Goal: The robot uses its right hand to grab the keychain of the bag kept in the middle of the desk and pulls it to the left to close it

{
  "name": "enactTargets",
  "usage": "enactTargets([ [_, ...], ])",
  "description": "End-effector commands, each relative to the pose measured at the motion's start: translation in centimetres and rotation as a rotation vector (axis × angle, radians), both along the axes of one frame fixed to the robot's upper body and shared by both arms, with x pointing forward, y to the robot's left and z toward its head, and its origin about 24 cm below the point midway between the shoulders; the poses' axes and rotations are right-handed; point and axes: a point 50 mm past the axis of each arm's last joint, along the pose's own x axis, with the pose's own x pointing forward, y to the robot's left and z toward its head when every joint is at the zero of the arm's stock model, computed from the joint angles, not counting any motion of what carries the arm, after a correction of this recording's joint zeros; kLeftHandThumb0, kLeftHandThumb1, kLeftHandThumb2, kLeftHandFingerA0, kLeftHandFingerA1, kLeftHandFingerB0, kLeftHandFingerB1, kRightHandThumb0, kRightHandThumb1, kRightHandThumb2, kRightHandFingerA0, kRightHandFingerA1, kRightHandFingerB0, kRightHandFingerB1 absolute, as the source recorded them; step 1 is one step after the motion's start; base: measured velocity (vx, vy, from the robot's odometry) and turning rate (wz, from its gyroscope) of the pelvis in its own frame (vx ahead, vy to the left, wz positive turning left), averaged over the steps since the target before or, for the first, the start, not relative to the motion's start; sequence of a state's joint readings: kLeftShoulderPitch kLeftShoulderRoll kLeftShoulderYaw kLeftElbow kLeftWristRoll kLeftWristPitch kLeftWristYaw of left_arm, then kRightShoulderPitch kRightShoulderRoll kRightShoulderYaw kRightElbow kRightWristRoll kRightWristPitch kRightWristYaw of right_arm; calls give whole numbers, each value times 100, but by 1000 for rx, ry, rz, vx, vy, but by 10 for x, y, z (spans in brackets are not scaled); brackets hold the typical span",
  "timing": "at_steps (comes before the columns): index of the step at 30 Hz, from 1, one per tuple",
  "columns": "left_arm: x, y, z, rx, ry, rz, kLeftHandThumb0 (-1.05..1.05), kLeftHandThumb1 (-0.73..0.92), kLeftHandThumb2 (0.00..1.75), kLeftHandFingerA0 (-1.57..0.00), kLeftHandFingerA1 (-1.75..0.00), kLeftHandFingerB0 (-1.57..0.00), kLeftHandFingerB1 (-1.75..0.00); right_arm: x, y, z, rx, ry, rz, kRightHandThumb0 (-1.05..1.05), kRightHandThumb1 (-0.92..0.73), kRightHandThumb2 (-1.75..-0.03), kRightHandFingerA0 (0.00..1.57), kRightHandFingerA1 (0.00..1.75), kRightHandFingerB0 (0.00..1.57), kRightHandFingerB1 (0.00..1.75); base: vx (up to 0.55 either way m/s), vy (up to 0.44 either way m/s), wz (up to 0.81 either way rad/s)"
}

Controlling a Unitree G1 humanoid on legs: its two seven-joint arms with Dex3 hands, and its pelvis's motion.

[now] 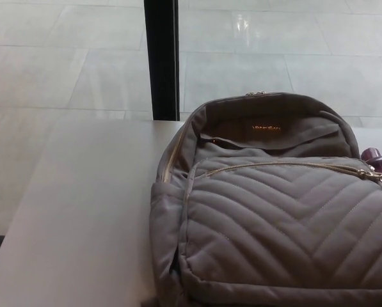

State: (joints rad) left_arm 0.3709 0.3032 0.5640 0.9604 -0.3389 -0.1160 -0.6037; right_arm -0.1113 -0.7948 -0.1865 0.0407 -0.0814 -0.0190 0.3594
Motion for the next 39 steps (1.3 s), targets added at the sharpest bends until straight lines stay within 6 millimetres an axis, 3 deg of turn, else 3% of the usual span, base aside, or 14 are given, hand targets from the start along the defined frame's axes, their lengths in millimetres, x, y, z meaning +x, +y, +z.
enactTargets([
  [1, -1, 4, 3, 21, -11, -7, -53, 64, 59, -49, -55, -43, -44, 0, 5, -2, -61, 12, 26, -22, -38, -86, 20, 57, 26, 54, 0, 0, 0],
  [2, -1, 4, 4, 32, -7, -8, -54, 64, 59, -51, -55, -43, -44, -1, 4, -6, -85, 28, 32, -23, -37, -84, 22, 58, 26, 53, 0, 0, 0],
  [3, -1, 3, 5, 22, -20, -9, -55, 64, 59, -49, -57, -41, -44, -2, 2, -10, -89, 42, 22, -26, -55, -56, 29, 50, 36, 35, 0, 0, 0],
  [4, 0, 3, 5, 25, -23, -16, -61, 51, 85, -45, -63, -37, -54, -3, -1, -13, -113, 72, 11, -22, -38, -85, 20, 57, 24, 52, 0, 0, 0],
  [5, 0, 3, 5, 25, -25, -17, -61, 51, 85, -45, -63, -37, -54, -3, -1, -14, -117, 74, 10, -22, -38, -85, 20, 57, 24, 52, 0, 0, 0],
  [6, 0, 3, 4, 16, -29, -7, -63, 57, 63, -47, -58, -39, -46, -3, -2, -16, -106, 88, 5, -22, -38, -85, 19, 56, 23, 52, 0, 0, 0],
  [10, -1, 3, 6, 10, -38, -20, -62, 62, 59, -46, -57, -40, -44, -4, -5, -22, -143, 133, 12, -27, -57, -57, 22, 47, 32, 33, 0, 0, 0],
  [11, -1, 3, 6, 18, -33, -30, -56, 48, 93, -48, -67, -29, -53, -4, -6, -25, -178, 175, 17, -31, -56, -57, 18, 48, 28, 30, 0, 0, 0],
  [12, -1, 3, 5, 20, -30, -31, -56, 48, 93, -48, -67, -29, -53, -5, -7, -26, -201, 204, 20, -31, -56, -57, 18, 48, 28, 30, 0, 0, 0],
  [13, -1, 3, 5, 19, -27, -30, -61, 65, 60, -47, -57, -43, -44, -5, -8, -26, -200, 226, 20, -29, -56, -57, 16, 47, 26, 30, 0, 0, 0],
  [19, 0, 3, 4, 28, -20, -44, -65, 66, 60, -47, -57, -46, -44, -4, -4, -28, -243, 286, 42, -26, -55, -57, 13, 42, 23, 29, 0, 0, 0],
  [28, -1, 1, 3, 29, -17, -56, -68, 70, 61, -48, -55, -47, -43, 0, 24, -25, -277, 238, 139, -36, -54, -57, 16, 44, 24, 30, 0, 0, 0],
  [36, -1, 1, 3, 24, -16, -45, -71, 72, 62, -48, -55, -48, -44, -2, 21, -35, -283, 283, 127, -42, -50, -67, 15, 49, 17, 35, 0, 0, 0],
  [39, -3, 2, 2, 28, -5, -46, -71, 73, 62, -50, -55, -48, -44, -7, 17, -43, -296, 310, 119, -33, -56, -57, 36, 50, 23, 29, 0, 0, 0],
])
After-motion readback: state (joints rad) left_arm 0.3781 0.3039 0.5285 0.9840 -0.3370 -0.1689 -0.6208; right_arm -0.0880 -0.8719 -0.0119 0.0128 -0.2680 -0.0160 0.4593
